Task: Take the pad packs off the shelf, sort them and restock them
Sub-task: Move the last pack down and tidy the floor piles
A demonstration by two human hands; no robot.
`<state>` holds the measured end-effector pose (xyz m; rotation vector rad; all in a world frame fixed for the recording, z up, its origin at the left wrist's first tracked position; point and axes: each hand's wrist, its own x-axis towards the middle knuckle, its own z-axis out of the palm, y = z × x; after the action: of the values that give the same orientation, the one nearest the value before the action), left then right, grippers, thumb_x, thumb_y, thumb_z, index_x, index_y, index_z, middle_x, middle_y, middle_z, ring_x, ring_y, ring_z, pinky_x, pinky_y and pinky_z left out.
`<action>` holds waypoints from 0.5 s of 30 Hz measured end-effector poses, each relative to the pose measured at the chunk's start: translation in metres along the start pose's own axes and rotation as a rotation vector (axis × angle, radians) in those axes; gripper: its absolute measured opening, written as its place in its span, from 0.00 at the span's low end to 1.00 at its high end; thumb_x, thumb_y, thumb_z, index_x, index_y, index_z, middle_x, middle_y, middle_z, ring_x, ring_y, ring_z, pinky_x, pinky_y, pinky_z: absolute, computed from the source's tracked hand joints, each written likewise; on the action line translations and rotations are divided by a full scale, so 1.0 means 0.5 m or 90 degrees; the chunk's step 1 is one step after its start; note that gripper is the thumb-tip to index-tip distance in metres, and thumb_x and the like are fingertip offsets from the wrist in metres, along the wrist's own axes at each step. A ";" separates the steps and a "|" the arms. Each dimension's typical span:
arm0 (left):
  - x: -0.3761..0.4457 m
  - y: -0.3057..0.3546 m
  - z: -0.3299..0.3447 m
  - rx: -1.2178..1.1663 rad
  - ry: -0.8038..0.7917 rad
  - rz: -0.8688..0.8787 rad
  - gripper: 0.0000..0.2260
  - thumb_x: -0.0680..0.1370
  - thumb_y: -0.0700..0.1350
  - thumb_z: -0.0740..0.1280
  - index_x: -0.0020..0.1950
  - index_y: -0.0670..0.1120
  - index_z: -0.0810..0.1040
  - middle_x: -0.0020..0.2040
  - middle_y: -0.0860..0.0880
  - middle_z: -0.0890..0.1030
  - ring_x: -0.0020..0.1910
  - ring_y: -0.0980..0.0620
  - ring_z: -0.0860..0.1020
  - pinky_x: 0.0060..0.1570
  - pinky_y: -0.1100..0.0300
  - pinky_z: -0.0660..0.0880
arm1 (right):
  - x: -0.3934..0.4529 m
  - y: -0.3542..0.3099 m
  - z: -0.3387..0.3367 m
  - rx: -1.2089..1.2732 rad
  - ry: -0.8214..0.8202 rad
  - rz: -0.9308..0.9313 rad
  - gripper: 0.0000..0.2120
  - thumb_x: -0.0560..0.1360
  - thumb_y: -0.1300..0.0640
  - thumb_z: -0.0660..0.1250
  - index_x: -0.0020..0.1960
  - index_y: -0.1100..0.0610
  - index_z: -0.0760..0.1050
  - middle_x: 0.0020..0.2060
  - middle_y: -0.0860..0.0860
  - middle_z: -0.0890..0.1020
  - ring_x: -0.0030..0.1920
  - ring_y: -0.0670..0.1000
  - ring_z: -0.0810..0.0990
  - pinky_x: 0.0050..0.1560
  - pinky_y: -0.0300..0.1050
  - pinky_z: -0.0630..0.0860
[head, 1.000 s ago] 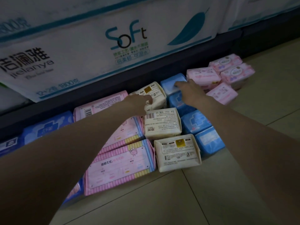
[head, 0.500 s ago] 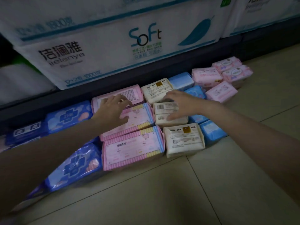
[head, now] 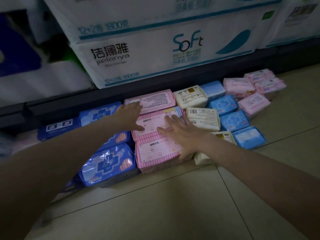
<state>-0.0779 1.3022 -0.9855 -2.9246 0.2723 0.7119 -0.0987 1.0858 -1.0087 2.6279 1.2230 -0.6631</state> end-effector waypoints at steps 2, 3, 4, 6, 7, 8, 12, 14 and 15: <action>0.024 -0.014 -0.001 -0.024 0.004 0.007 0.39 0.76 0.57 0.65 0.77 0.41 0.49 0.78 0.44 0.48 0.76 0.47 0.52 0.72 0.52 0.55 | 0.014 0.012 -0.012 0.020 -0.021 0.010 0.58 0.65 0.42 0.74 0.75 0.47 0.33 0.74 0.59 0.33 0.74 0.61 0.32 0.72 0.61 0.36; 0.035 -0.018 0.000 -0.034 0.004 0.013 0.38 0.76 0.57 0.65 0.77 0.41 0.50 0.78 0.44 0.49 0.76 0.46 0.53 0.72 0.51 0.56 | 0.020 0.017 -0.014 0.028 -0.028 0.012 0.59 0.65 0.42 0.75 0.75 0.47 0.32 0.74 0.58 0.32 0.73 0.60 0.32 0.72 0.62 0.37; 0.046 -0.020 0.003 -0.040 0.001 0.018 0.37 0.76 0.57 0.65 0.76 0.42 0.51 0.77 0.44 0.51 0.75 0.46 0.54 0.71 0.50 0.58 | 0.023 0.022 -0.014 0.031 -0.033 0.010 0.59 0.64 0.42 0.75 0.75 0.46 0.31 0.73 0.57 0.31 0.73 0.60 0.31 0.73 0.62 0.38; 0.062 -0.023 0.011 -0.056 0.007 0.026 0.36 0.75 0.57 0.66 0.75 0.43 0.56 0.75 0.43 0.56 0.73 0.44 0.58 0.69 0.48 0.62 | 0.026 0.027 -0.005 0.030 -0.037 0.008 0.60 0.64 0.41 0.74 0.74 0.46 0.30 0.73 0.57 0.29 0.73 0.60 0.30 0.73 0.64 0.39; 0.069 -0.026 0.015 -0.067 0.025 0.025 0.34 0.74 0.57 0.68 0.74 0.44 0.59 0.73 0.43 0.59 0.72 0.43 0.60 0.68 0.47 0.63 | 0.028 0.026 0.002 0.024 -0.035 0.007 0.60 0.64 0.39 0.74 0.74 0.46 0.29 0.72 0.57 0.29 0.73 0.61 0.30 0.72 0.64 0.38; 0.077 -0.030 0.018 -0.086 0.047 0.025 0.33 0.73 0.56 0.69 0.73 0.45 0.62 0.71 0.43 0.62 0.70 0.41 0.63 0.67 0.46 0.65 | 0.030 0.023 0.006 0.013 -0.038 0.005 0.60 0.64 0.38 0.73 0.74 0.47 0.29 0.72 0.58 0.29 0.72 0.61 0.30 0.72 0.64 0.38; 0.098 -0.047 0.017 -0.190 0.058 0.036 0.27 0.75 0.50 0.69 0.69 0.44 0.65 0.67 0.41 0.65 0.65 0.40 0.67 0.65 0.50 0.65 | 0.041 0.030 -0.028 0.111 -0.059 0.002 0.54 0.63 0.33 0.70 0.76 0.46 0.42 0.75 0.53 0.39 0.74 0.60 0.38 0.71 0.66 0.45; 0.104 -0.047 0.017 -0.204 0.047 0.033 0.25 0.76 0.49 0.67 0.69 0.44 0.65 0.66 0.40 0.65 0.64 0.39 0.67 0.65 0.50 0.65 | 0.057 0.049 -0.057 0.189 -0.017 0.002 0.44 0.66 0.33 0.69 0.75 0.45 0.54 0.74 0.51 0.51 0.73 0.57 0.48 0.71 0.62 0.53; 0.107 -0.047 0.017 -0.203 0.057 0.025 0.24 0.76 0.49 0.67 0.69 0.44 0.65 0.66 0.39 0.65 0.64 0.38 0.67 0.65 0.50 0.65 | 0.065 0.056 -0.063 0.181 0.018 0.010 0.41 0.67 0.35 0.68 0.74 0.45 0.57 0.73 0.51 0.54 0.73 0.56 0.51 0.70 0.59 0.55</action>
<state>-0.0303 1.3185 -1.0165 -3.2676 0.2469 0.6863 -0.0490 1.1005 -0.9966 2.8802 1.1938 -0.8576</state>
